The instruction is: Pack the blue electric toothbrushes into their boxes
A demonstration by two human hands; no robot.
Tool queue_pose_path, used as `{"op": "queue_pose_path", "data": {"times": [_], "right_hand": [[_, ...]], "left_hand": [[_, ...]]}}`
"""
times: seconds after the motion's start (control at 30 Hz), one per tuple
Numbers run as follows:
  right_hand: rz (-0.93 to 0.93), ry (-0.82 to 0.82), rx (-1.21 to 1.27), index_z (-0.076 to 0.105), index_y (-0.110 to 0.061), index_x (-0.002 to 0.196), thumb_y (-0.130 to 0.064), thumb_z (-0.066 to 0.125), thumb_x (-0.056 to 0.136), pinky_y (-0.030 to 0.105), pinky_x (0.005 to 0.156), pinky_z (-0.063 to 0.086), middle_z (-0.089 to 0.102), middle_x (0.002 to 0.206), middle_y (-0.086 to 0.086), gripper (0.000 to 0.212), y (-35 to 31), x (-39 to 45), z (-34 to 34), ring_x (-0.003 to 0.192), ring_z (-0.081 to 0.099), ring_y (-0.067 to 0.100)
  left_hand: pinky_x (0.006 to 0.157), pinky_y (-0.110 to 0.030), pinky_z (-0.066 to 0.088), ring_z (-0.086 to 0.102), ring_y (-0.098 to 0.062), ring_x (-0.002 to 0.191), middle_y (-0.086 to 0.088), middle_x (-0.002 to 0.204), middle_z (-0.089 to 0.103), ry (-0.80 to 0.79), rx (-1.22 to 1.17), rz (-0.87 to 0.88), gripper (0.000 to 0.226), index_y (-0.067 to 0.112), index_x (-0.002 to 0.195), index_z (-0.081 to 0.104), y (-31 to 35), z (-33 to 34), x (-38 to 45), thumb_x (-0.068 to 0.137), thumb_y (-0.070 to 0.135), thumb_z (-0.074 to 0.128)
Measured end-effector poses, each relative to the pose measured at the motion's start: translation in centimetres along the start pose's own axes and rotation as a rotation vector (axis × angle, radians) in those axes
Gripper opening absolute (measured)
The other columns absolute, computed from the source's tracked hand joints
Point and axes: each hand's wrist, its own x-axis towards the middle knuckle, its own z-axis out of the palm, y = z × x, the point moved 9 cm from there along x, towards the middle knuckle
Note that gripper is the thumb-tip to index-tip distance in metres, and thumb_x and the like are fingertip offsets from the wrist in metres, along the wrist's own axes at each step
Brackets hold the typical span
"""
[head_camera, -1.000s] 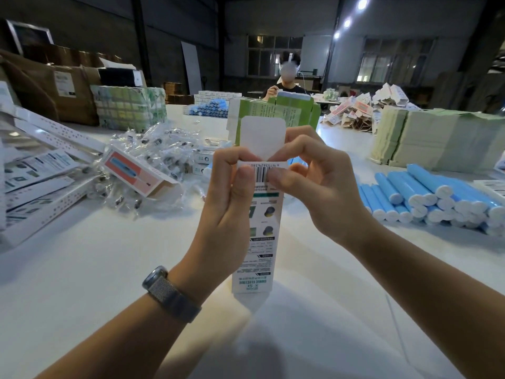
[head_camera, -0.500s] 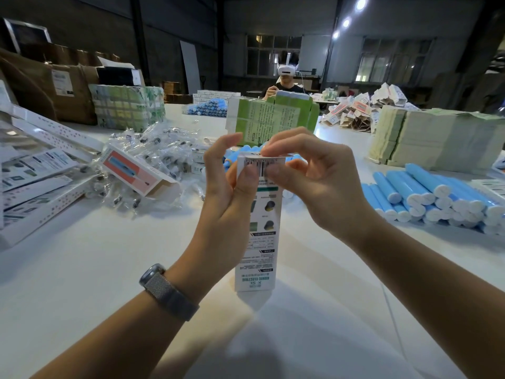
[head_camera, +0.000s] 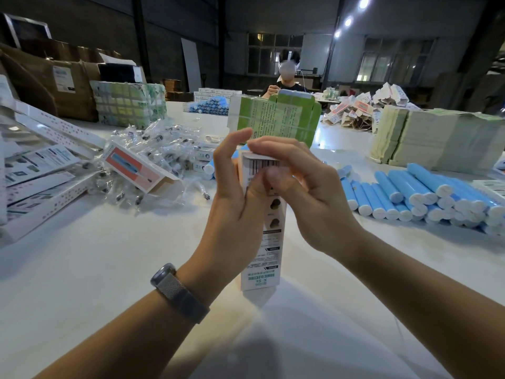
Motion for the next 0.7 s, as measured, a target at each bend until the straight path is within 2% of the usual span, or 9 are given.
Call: {"op": "queue_pose_path", "data": {"times": [0.03, 0.13, 0.17, 0.23, 0.27, 0.33, 0.47, 0.6, 0.7], "right_hand": [[-0.009, -0.001, -0.001, 0.059, -0.016, 0.124, -0.019, 0.046, 0.098, 0.051, 0.101, 0.044, 0.060, 0.126, 0.001, 0.030, -0.2, 0.0, 0.0, 0.124, 0.054, 0.025], [0.017, -0.007, 0.084, 0.061, -0.015, 0.121, -0.013, 0.048, 0.099, 0.048, 0.100, 0.047, 0.063, 0.123, 0.006, 0.025, -0.2, 0.3, 0.0, 0.123, 0.056, 0.026], [0.042, -0.004, 0.147, 0.062, -0.015, 0.119, -0.010, 0.049, 0.098, 0.046, 0.098, 0.049, 0.065, 0.120, 0.006, 0.025, -0.1, 0.5, -0.1, 0.121, 0.058, 0.025], [0.087, -0.004, 0.275, 0.065, -0.013, 0.116, -0.007, 0.053, 0.095, 0.036, 0.088, 0.055, 0.068, 0.111, 0.005, 0.024, -0.1, 1.0, -0.5, 0.111, 0.064, 0.018], [0.104, -0.011, 0.319, 0.066, -0.011, 0.115, -0.004, 0.055, 0.094, 0.032, 0.083, 0.056, 0.069, 0.108, 0.007, 0.024, -0.1, 1.3, -0.8, 0.105, 0.066, 0.016], [0.133, -0.037, 0.367, 0.067, -0.005, 0.113, 0.002, 0.059, 0.089, 0.030, 0.080, 0.055, 0.069, 0.105, 0.012, 0.026, -0.1, 1.7, -1.0, 0.101, 0.067, 0.019], [0.204, -0.069, 0.389, 0.072, -0.008, 0.103, 0.002, 0.062, 0.086, 0.037, 0.084, 0.053, 0.069, 0.103, 0.009, 0.022, 0.8, 1.8, -1.1, 0.102, 0.066, 0.026], [0.162, -0.058, 0.334, 0.071, -0.012, 0.105, 0.002, 0.064, 0.086, 0.037, 0.081, 0.056, 0.070, 0.104, 0.012, 0.024, 0.5, 1.7, -1.3, 0.102, 0.066, 0.025], [0.160, -0.038, 0.300, 0.067, -0.013, 0.096, -0.002, 0.065, 0.086, 0.057, 0.075, 0.057, 0.071, 0.106, 0.016, 0.015, 0.6, 1.4, -1.3, 0.100, 0.067, 0.032]], "left_hand": [[0.077, -0.051, 0.060, 0.069, -0.033, 0.093, -0.011, 0.112, 0.064, 0.008, 0.006, -0.002, 0.037, 0.045, 0.129, 0.033, 0.0, 0.0, -0.1, 0.105, 0.019, 0.044], [0.071, -0.037, 0.059, 0.069, -0.022, 0.087, 0.004, 0.106, 0.064, 0.021, 0.039, 0.020, 0.028, 0.040, 0.124, 0.033, 0.0, -0.2, -0.1, 0.105, 0.022, 0.043], [0.070, -0.038, 0.058, 0.068, -0.024, 0.087, 0.000, 0.107, 0.063, 0.023, 0.037, 0.023, 0.025, 0.038, 0.122, 0.033, -0.1, -0.2, -0.1, 0.105, 0.023, 0.043], [0.069, -0.052, 0.058, 0.068, -0.033, 0.088, -0.010, 0.107, 0.061, 0.017, 0.036, 0.031, 0.020, 0.036, 0.120, 0.034, -0.1, -0.1, -0.1, 0.105, 0.027, 0.044], [0.068, -0.057, 0.056, 0.067, -0.035, 0.087, -0.011, 0.105, 0.061, 0.012, 0.038, 0.039, 0.019, 0.036, 0.119, 0.034, 0.0, 0.0, -0.1, 0.105, 0.028, 0.044], [0.067, -0.057, 0.056, 0.067, -0.033, 0.085, -0.007, 0.102, 0.061, 0.001, 0.035, 0.056, 0.019, 0.039, 0.117, 0.034, 0.3, 0.2, -0.1, 0.104, 0.030, 0.044], [0.073, -0.052, 0.057, 0.065, -0.030, 0.090, -0.005, 0.106, 0.059, -0.034, 0.011, 0.057, 0.019, 0.035, 0.120, 0.036, 0.1, 0.4, -0.1, 0.104, 0.027, 0.044], [0.077, -0.048, 0.055, 0.063, -0.031, 0.095, -0.009, 0.113, 0.057, -0.024, -0.117, -0.005, 0.017, 0.044, 0.115, 0.044, -0.2, 0.2, -0.2, 0.103, 0.032, 0.042], [0.074, -0.065, 0.053, 0.062, -0.044, 0.089, -0.015, 0.109, 0.059, 0.031, -0.092, -0.016, 0.013, 0.046, 0.110, 0.045, -0.1, -0.2, -0.1, 0.103, 0.037, 0.039]]}}
